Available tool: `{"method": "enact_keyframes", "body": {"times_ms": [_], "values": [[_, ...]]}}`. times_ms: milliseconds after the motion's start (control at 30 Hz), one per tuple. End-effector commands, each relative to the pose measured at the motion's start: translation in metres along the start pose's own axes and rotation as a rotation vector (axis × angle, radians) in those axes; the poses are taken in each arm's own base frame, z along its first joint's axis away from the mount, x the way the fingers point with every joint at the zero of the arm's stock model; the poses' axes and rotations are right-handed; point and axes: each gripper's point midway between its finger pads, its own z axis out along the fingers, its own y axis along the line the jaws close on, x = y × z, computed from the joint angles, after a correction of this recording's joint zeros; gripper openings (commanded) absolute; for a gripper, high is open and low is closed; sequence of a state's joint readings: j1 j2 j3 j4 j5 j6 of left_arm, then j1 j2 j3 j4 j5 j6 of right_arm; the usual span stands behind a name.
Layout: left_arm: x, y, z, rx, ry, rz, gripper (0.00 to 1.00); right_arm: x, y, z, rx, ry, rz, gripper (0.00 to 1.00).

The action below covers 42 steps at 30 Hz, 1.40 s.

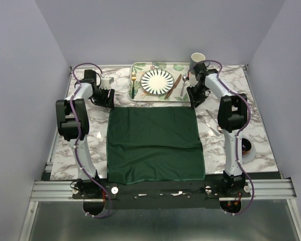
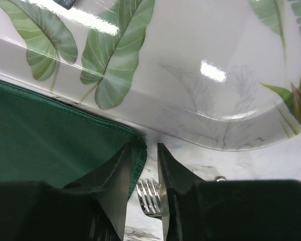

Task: Fold the napkin into a case and place the utensils inside
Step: Fold and flatten the napkin at the center of the board.

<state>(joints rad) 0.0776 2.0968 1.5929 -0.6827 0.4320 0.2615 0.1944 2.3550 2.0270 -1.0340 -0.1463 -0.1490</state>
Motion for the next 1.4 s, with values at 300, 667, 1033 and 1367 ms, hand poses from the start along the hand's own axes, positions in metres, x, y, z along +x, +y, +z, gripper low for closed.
{"method": "enact_keyframes", "body": {"times_ms": [300, 667, 1033, 1367], "values": [[-0.004, 0.001, 0.002, 0.034, -0.014, 0.001, 0.70, 0.006, 0.000, 0.005, 0.022, 0.034, -0.005, 0.37], [0.002, 0.004, 0.003, 0.039, -0.012, -0.007, 0.70, 0.002, 0.011, 0.007, 0.025, 0.028, -0.014, 0.37], [-0.001, 0.006, 0.003, 0.047, -0.020, -0.012, 0.70, 0.002, 0.012, 0.007, 0.032, 0.026, -0.015, 0.10], [0.012, 0.001, -0.003, 0.060, -0.016, -0.007, 0.68, -0.007, 0.014, -0.010, 0.034, -0.037, -0.034, 0.01]]}}
